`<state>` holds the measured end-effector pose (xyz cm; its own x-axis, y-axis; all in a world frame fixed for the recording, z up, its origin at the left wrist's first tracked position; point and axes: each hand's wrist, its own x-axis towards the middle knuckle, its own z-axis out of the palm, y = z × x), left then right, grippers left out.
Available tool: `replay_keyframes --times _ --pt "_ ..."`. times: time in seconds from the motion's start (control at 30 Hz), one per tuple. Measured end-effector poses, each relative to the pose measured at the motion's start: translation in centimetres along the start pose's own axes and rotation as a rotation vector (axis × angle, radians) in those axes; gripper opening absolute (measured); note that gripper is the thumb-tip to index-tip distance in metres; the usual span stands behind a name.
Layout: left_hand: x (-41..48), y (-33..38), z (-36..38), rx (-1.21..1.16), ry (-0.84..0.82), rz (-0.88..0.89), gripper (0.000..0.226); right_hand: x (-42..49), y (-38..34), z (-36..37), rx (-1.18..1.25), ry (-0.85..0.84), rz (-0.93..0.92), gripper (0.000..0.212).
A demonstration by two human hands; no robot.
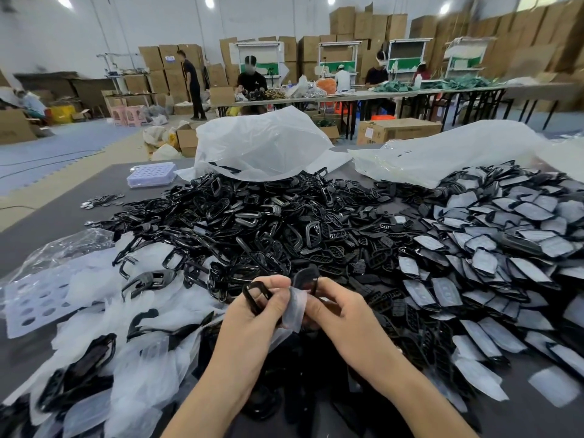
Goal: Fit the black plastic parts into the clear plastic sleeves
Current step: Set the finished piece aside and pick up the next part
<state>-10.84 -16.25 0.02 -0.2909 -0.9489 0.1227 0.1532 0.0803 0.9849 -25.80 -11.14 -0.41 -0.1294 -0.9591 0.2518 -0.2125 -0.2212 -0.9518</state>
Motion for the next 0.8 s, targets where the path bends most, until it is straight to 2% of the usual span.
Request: replay_keyframes --times 0.13,0.2,0.3,0.33,0.4,0.43,0.5,0.6,0.73,0.8 --pt "-0.1 -0.1 0.1 0.072 0.04 -0.033 0.019 -0.1 -0.1 -0.2 0.012 0.036 0.044 0.009" --pt "0.0 -0.1 0.3 0.104 0.1 -0.018 0.018 0.0 0.1 -0.5 -0.026 0.118 0.074 0.009" --pt "0.1 0.1 0.4 0.064 0.159 -0.02 0.029 0.4 0.6 -1.1 -0.001 0.288 0.139 0.01" --pt "0.1 0.3 0.4 0.02 0.165 -0.038 0.034 0.6 0.6 -1.3 0.005 0.324 0.164 0.017" --pt "0.0 0.7 0.3 -0.003 0.167 -0.044 0.04 0.6 0.8 -1.5 0.007 0.374 0.192 0.045" --pt "-0.2 0.8 0.2 0.017 0.161 -0.036 0.043 0.5 0.8 -1.5 -0.008 0.394 0.188 0.051" --pt "-0.4 0.9 0.1 0.078 0.138 -0.026 0.044 0.4 0.5 -1.4 -0.07 0.417 0.147 0.041" --pt "-0.9 1.0 0.2 0.117 0.095 0.006 0.046 0.1 -0.3 -0.9 -0.004 0.304 0.089 0.02" --pt "-1.4 1.2 0.6 0.088 -0.008 0.038 0.047 -0.3 -1.5 0.7 0.311 -0.021 0.192 0.02" --pt "-1.7 1.3 0.8 0.08 -0.056 0.057 0.049 -0.3 -1.2 1.2 0.344 -0.062 0.222 0.017"
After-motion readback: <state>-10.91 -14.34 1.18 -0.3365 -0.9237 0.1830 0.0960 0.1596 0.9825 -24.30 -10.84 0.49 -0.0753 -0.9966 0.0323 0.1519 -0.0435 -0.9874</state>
